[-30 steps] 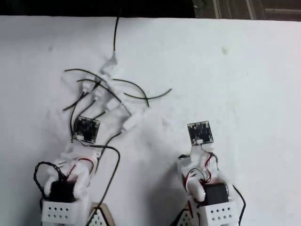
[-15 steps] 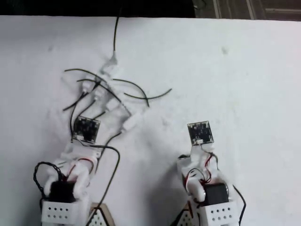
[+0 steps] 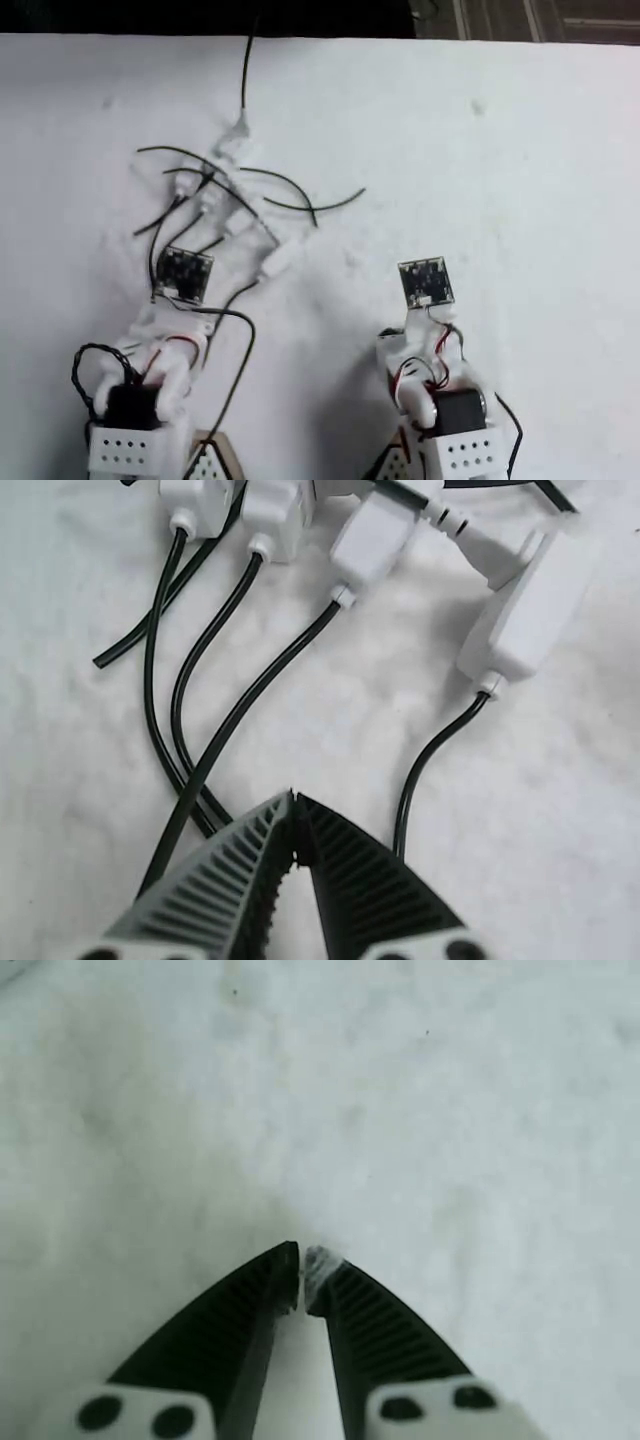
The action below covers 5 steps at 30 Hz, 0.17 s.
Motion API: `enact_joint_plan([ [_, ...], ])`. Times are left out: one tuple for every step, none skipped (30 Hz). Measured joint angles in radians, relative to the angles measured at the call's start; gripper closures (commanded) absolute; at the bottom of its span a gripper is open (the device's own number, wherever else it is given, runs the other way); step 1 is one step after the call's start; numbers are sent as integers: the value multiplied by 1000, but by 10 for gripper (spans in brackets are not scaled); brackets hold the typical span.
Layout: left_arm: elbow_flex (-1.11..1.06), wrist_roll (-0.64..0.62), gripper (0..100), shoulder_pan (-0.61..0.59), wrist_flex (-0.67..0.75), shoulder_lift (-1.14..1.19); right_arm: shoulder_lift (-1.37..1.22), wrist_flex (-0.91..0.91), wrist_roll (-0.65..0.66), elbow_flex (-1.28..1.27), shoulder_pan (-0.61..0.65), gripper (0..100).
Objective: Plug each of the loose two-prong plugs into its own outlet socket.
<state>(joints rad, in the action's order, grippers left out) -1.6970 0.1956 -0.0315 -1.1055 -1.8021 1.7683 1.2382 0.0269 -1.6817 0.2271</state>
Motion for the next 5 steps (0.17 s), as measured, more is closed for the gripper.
enact_joint_plan([
  [0, 0, 976, 0, 0, 0, 0, 0, 0, 0, 0, 978],
  [0, 0, 976, 0, 0, 0, 0, 0, 0, 0, 0, 978],
  [0, 0, 976, 0, 0, 0, 0, 0, 0, 0, 0, 978],
  [0, 0, 976, 0, 0, 0, 0, 0, 0, 0, 0, 978],
  [0, 0, 976, 0, 0, 0, 0, 0, 0, 0, 0, 978],
])
